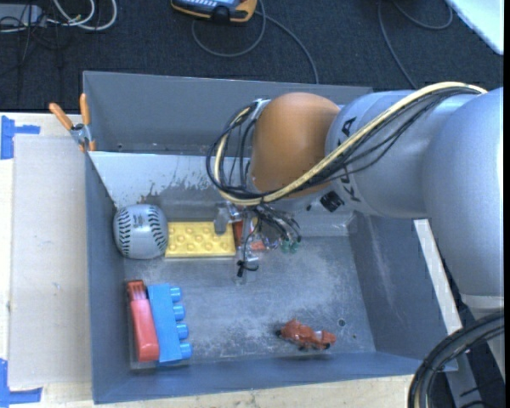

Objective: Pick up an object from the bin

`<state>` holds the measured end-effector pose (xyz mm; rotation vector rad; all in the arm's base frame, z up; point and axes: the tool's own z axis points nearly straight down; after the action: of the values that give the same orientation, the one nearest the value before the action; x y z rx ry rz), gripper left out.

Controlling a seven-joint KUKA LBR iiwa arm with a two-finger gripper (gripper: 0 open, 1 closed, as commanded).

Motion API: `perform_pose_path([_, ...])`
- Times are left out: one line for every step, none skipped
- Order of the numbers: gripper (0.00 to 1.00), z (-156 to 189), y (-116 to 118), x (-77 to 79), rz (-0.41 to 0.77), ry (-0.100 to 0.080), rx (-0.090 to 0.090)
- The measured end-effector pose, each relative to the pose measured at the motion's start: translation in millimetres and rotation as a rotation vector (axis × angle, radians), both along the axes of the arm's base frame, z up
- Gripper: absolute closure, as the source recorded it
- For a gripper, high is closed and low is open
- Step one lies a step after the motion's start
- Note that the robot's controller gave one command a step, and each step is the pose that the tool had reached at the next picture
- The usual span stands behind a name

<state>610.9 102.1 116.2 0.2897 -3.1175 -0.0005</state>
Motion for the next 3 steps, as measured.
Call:
perform_pose_path([0.0, 6, 36, 10.4, -0.201, -0.016, 0.002])
perform_pose_path([0.0, -49, 37, 11.3, -0.069, 0.001, -0.001])
perform_pose_path([1.0, -46, 37, 6.5, -0.329, -0.016, 0.003])
